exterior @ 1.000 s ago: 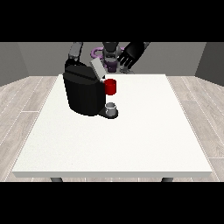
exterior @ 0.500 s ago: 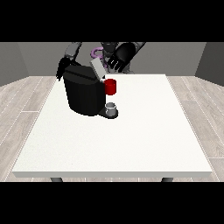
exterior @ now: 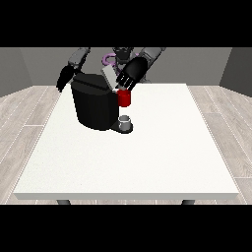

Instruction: Insert the coffee pod into the coffee machine and close the lid

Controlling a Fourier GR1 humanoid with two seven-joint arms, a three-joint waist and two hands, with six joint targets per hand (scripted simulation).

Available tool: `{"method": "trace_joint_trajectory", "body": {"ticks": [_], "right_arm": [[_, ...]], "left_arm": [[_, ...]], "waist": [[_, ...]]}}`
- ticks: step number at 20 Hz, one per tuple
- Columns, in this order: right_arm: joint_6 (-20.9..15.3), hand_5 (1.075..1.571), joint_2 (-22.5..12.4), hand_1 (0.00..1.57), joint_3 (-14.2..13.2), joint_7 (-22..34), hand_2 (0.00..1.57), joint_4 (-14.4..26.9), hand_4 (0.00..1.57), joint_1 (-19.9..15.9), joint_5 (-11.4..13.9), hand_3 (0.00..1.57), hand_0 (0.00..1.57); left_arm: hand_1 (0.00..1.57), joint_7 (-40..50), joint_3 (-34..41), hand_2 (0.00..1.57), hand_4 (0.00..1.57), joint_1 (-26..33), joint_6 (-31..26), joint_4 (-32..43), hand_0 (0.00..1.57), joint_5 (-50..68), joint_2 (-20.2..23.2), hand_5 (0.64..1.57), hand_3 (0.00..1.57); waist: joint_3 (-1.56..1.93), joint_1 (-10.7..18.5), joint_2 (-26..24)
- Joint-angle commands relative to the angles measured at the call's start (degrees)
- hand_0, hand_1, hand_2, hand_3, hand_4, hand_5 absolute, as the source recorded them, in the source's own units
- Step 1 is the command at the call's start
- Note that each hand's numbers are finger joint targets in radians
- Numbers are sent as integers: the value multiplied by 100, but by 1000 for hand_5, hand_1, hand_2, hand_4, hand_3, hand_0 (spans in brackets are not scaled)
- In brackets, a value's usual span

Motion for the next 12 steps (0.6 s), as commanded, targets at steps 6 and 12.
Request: {"method": "trace_joint_trajectory", "body": {"ticks": [6,12], "right_arm": [[-247,1571,90,0,22,68,0,35,0,-49,170,0,0],[-12,1571,-171,0,-188,33,0,65,33,-99,-6,0,0]], "left_arm": [[1243,-144,-50,1284,423,-66,-41,189,1243,-57,-87,1571,1230],[1196,-200,34,1252,418,-130,88,213,1196,-51,-46,1571,1201]], "waist": [[0,95,151],[0,-28,250]]}}
